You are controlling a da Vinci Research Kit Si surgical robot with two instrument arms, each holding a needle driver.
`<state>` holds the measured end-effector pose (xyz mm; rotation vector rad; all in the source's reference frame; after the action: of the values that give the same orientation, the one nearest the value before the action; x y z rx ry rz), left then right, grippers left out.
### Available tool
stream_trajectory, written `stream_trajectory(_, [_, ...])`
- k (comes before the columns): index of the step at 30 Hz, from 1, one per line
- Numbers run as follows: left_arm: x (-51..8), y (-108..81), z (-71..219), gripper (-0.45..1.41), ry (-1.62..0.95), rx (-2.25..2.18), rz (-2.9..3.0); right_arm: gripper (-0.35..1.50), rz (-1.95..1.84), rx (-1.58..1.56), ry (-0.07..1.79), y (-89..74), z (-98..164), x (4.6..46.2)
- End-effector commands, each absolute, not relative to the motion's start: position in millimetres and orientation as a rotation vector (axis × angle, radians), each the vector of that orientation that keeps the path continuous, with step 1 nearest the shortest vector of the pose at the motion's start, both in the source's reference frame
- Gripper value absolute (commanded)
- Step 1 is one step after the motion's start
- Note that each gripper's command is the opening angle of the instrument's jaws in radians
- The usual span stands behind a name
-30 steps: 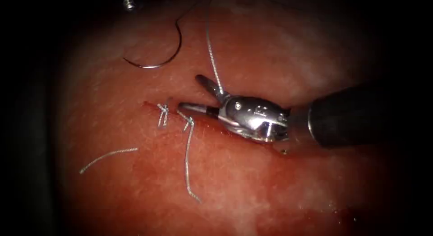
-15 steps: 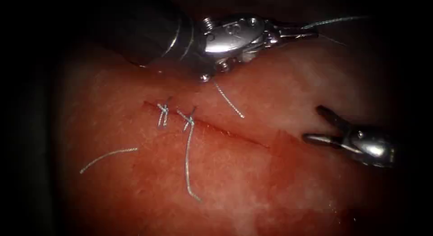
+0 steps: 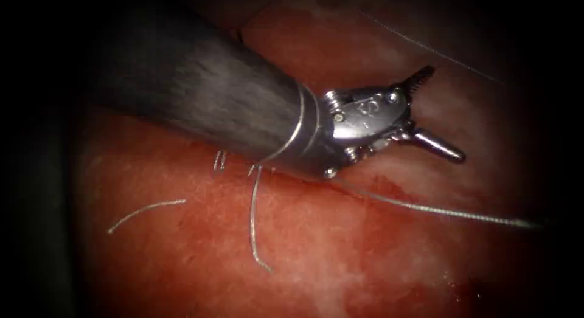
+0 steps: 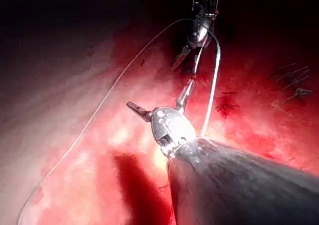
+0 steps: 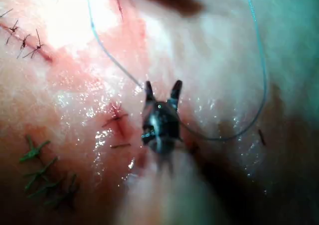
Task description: Wound Closure
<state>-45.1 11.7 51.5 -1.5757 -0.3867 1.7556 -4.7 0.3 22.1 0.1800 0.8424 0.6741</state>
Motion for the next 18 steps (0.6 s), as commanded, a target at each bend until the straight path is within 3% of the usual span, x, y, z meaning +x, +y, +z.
stream_trajectory(1, [-44.7,10.4,52,1.18,-0.406,-1.578,1.754,1.48,0.659,0.222,0.871,-2.0,22,-2.3])
stream_trajectory(9, [-34.7,3.8,47,1.18,-0.406,-1.669,1.879,1.46,0.605,0.310,0.941,-4.1,20,3.7])
stream_trajectory(18, [-25.7,-6.3,47,0.79,-0.436,-1.583,1.970,1.46,0.508,0.389,0.949,-7.3,19,9.9])
